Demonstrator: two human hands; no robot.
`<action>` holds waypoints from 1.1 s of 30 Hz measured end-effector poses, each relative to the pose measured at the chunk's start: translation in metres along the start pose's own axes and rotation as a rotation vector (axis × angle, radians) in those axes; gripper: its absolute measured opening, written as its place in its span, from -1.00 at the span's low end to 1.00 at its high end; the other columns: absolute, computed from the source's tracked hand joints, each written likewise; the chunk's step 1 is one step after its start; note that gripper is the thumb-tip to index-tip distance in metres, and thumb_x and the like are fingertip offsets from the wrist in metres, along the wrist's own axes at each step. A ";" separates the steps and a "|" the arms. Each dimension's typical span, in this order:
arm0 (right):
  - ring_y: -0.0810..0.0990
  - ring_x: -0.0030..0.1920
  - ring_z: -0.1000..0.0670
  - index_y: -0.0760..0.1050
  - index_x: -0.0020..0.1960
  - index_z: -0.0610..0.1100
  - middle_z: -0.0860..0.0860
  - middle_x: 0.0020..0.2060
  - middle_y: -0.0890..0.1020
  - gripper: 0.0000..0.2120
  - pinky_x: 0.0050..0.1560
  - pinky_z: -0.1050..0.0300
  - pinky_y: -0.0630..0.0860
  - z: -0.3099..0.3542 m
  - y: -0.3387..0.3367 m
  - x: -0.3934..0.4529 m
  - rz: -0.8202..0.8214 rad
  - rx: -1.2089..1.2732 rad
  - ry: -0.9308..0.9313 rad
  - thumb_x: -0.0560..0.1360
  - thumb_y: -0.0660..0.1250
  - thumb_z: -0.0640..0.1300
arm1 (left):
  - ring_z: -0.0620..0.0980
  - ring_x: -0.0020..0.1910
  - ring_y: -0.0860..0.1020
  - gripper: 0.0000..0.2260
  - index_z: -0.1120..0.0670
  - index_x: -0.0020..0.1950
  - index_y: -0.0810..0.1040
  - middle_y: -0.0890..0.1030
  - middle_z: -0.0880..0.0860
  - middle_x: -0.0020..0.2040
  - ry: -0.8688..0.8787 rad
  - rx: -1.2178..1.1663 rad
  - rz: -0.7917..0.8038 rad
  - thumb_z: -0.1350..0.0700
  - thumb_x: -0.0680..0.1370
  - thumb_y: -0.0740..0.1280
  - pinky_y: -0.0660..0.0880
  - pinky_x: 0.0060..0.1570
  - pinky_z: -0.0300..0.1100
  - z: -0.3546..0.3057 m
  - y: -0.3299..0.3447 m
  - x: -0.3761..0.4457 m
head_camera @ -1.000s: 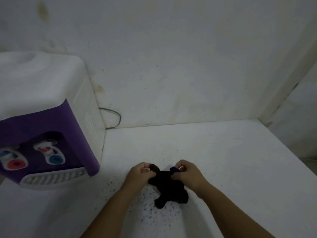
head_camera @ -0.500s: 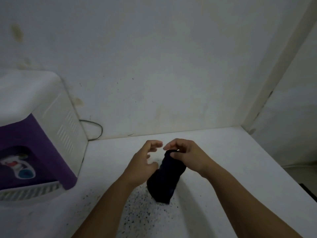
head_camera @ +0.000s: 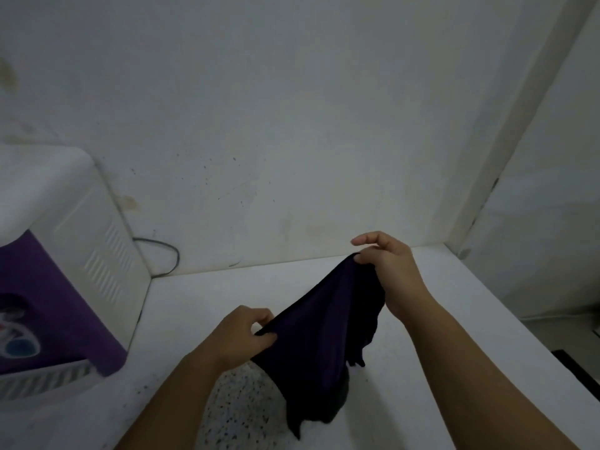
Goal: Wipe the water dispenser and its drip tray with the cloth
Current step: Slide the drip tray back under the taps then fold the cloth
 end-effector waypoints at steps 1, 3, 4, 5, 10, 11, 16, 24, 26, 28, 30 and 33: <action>0.54 -0.39 0.01 0.61 -0.20 -0.03 -0.03 -0.44 0.57 -0.71 -0.37 0.18 0.48 -0.006 -0.006 0.001 -0.039 0.029 0.037 0.35 0.28 -0.40 | -0.14 -0.20 0.57 -0.86 0.00 -0.23 0.57 0.64 -0.09 -0.20 -0.066 -0.010 -0.002 0.10 0.53 0.32 0.43 -0.15 -0.31 0.015 -0.001 -0.003; 0.55 -0.39 0.01 0.61 -0.19 -0.03 -0.01 -0.43 0.59 -0.72 -0.40 0.18 0.48 -0.016 -0.011 0.002 -0.066 0.038 0.087 0.35 0.30 -0.39 | -0.16 -0.24 0.54 -0.85 0.03 -0.22 0.57 0.63 -0.09 -0.24 -0.164 -0.080 -0.033 0.08 0.55 0.32 0.40 -0.21 -0.32 0.037 -0.004 -0.008; 0.55 -0.37 0.00 0.61 -0.18 -0.03 -0.02 -0.41 0.60 -0.73 -0.38 0.17 0.48 -0.021 -0.012 0.002 -0.078 0.036 0.101 0.36 0.31 -0.38 | -0.17 -0.27 0.53 -0.84 0.03 -0.23 0.57 0.62 -0.11 -0.28 -0.192 -0.119 -0.059 0.08 0.55 0.33 0.38 -0.25 -0.34 0.043 -0.006 -0.010; 0.56 -0.35 0.00 0.61 -0.16 -0.03 -0.04 -0.38 0.61 -0.74 -0.35 0.15 0.50 -0.025 -0.014 0.002 -0.097 0.037 0.116 0.37 0.32 -0.37 | -0.19 -0.29 0.54 -0.84 0.02 -0.23 0.57 0.62 -0.12 -0.31 -0.214 -0.159 -0.093 0.07 0.55 0.33 0.37 -0.28 -0.36 0.046 -0.009 -0.011; 0.54 -0.30 -0.03 0.58 -0.03 -0.06 -0.13 -0.23 0.62 -0.63 -0.32 0.16 0.48 -0.025 0.001 -0.001 0.049 -0.117 0.115 0.38 0.21 -0.46 | -0.14 -0.15 0.52 -0.92 -0.06 -0.16 0.65 0.57 -0.07 -0.15 -0.236 -0.010 -0.415 0.09 0.51 0.39 0.36 -0.26 -0.39 0.047 -0.043 -0.017; 0.57 -0.29 -0.03 0.57 0.00 -0.07 -0.13 -0.18 0.65 -0.57 -0.31 0.17 0.49 -0.023 0.018 -0.005 0.227 -0.172 0.101 0.36 0.17 -0.51 | -0.12 -0.10 0.50 -0.91 -0.09 -0.14 0.65 0.51 -0.04 -0.09 -0.239 0.053 -0.489 0.10 0.51 0.39 0.34 -0.24 -0.38 0.042 -0.052 -0.018; 0.66 -0.06 -0.05 0.62 0.01 0.01 -0.01 -0.11 0.71 -0.42 0.01 0.07 0.60 -0.029 0.082 -0.043 0.860 -0.660 0.042 0.34 0.13 -0.57 | -0.12 -0.12 0.61 -0.70 -0.11 -0.17 0.66 0.64 -0.08 -0.11 -0.155 -0.277 -0.497 0.30 0.48 0.32 0.44 -0.19 -0.46 0.007 -0.054 -0.004; 0.60 -0.13 0.07 0.51 -0.03 0.09 0.08 -0.09 0.58 -0.60 -0.11 0.10 0.61 0.021 0.083 -0.023 0.411 -0.553 -0.313 0.36 0.39 -0.39 | -0.09 -0.27 0.61 -0.76 0.05 -0.01 0.47 0.65 0.00 -0.12 0.040 -0.677 -0.229 0.32 0.44 0.41 0.52 -0.25 -0.32 -0.065 -0.027 0.006; 0.58 -0.04 0.12 0.47 0.09 0.13 0.16 0.01 0.57 -0.57 -0.08 0.18 0.60 0.018 0.082 -0.021 0.429 -0.585 -0.293 0.39 0.42 -0.32 | -0.09 -0.30 0.61 -0.64 0.00 0.03 0.36 0.63 -0.02 -0.12 0.008 -0.711 -0.278 0.28 0.42 0.46 0.51 -0.26 -0.32 -0.062 -0.031 0.005; 0.60 -0.01 0.15 0.45 0.19 0.11 0.18 -0.03 0.64 -0.57 -0.05 0.32 0.53 0.010 0.084 -0.022 0.508 -0.599 -0.221 0.45 0.37 -0.31 | -0.10 -0.29 0.60 -0.57 -0.04 0.02 0.30 0.59 -0.04 -0.13 -0.022 -0.642 -0.357 0.23 0.38 0.51 0.50 -0.23 -0.33 -0.059 -0.038 0.003; 0.62 -0.06 0.15 0.49 0.17 0.09 0.17 -0.16 0.67 -0.61 -0.06 0.33 0.51 0.007 0.084 -0.023 0.526 -0.631 -0.196 0.48 0.32 -0.31 | -0.12 -0.31 0.60 -0.55 -0.05 -0.02 0.29 0.55 -0.05 -0.17 -0.042 -0.546 -0.423 0.16 0.35 0.54 0.50 -0.23 -0.36 -0.057 -0.042 0.001; 0.62 -0.09 0.06 0.55 0.08 0.09 0.10 -0.19 0.62 -0.74 -0.06 0.19 0.56 0.009 0.082 -0.024 0.457 -0.672 -0.237 0.49 0.31 -0.23 | -0.11 -0.29 0.63 -0.71 -0.02 -0.04 0.32 0.57 0.04 -0.13 -0.007 -0.549 -0.415 0.13 0.46 0.44 0.57 -0.17 -0.27 -0.060 -0.037 0.001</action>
Point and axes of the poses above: each hand's wrist, its own x-axis towards the middle knuckle, its own y-axis out of the palm, z = x × y, the point moved 10 cm from there along x, towards the middle knuckle
